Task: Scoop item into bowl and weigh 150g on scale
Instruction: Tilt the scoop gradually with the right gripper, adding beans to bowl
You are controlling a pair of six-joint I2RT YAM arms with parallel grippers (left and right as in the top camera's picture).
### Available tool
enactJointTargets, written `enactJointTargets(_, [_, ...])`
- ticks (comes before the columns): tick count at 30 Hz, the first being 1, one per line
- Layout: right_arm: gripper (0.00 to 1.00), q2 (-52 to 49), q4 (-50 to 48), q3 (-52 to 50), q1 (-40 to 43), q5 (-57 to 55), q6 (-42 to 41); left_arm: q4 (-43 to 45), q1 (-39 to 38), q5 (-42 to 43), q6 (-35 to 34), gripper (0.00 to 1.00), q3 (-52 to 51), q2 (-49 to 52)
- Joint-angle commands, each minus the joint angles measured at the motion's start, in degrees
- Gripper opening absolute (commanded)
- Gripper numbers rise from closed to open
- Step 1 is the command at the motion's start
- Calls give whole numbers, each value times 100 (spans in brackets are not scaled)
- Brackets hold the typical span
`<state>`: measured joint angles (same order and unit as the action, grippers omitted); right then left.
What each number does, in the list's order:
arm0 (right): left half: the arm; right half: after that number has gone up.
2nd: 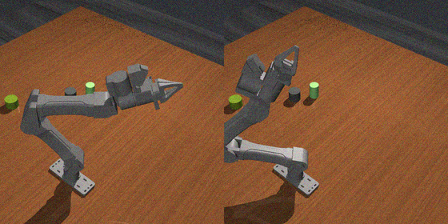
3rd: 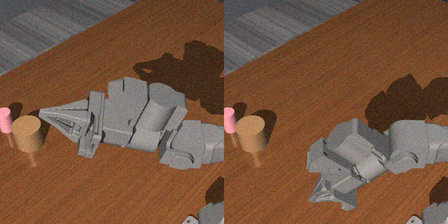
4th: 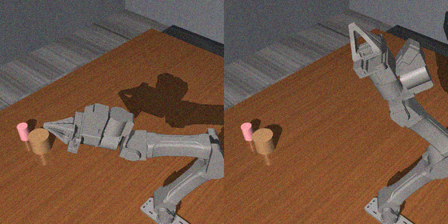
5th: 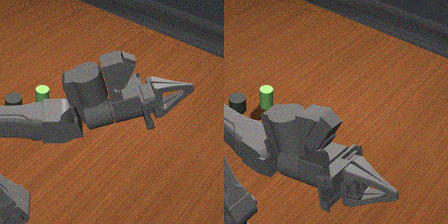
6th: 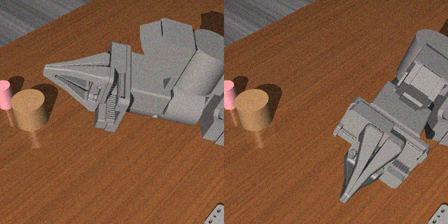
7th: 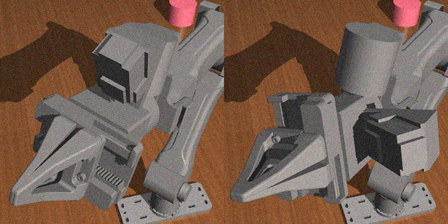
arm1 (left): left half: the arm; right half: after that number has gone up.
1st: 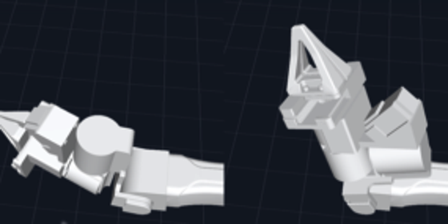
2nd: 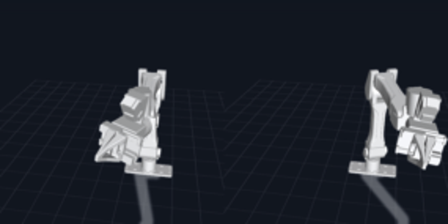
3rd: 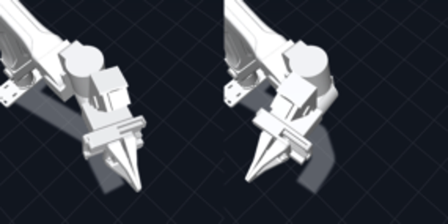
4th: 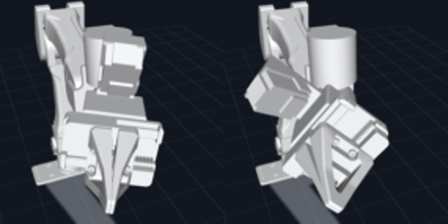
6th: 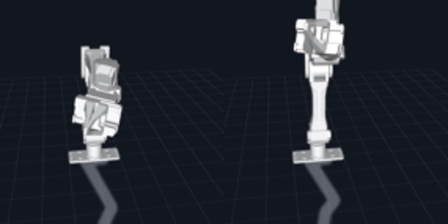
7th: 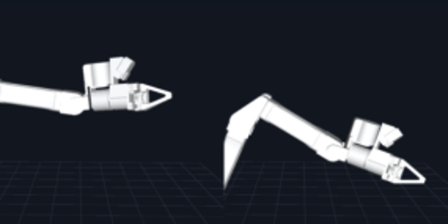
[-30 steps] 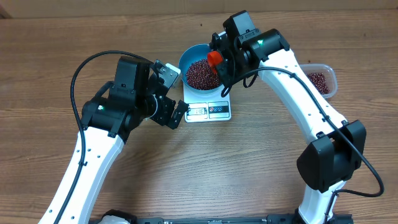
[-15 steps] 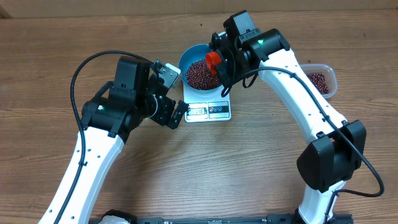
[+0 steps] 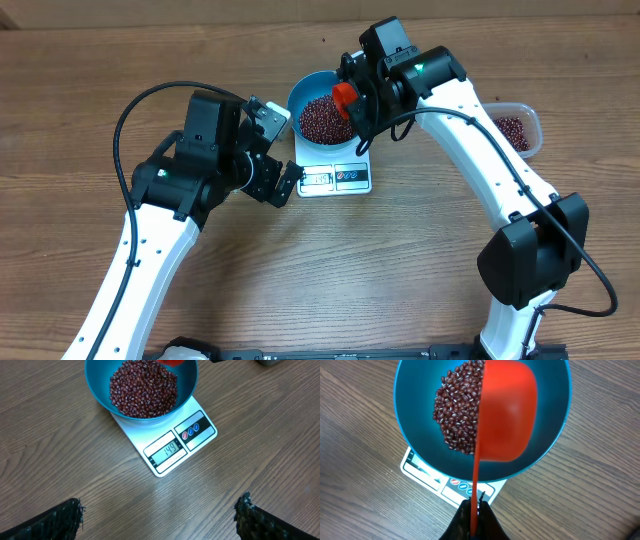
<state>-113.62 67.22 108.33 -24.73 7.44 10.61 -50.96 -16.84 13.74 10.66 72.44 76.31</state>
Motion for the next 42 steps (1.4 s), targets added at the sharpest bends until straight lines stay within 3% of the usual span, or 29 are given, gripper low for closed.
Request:
enactJointTargets(1, [4, 219, -9, 179, 37, -129, 37, 22, 22, 26, -61, 100, 2, 31])
enactJointTargets(15, [4, 219, -17, 179, 24, -278, 452, 22, 22, 26, -61, 99, 2, 31])
enactJointTargets(25, [4, 219, -101, 179, -249, -999, 470, 22, 22, 26, -61, 100, 2, 31])
enactJointTargets(42, [4, 219, -92, 179, -247, -994, 468, 22, 22, 26, -61, 100, 2, 31])
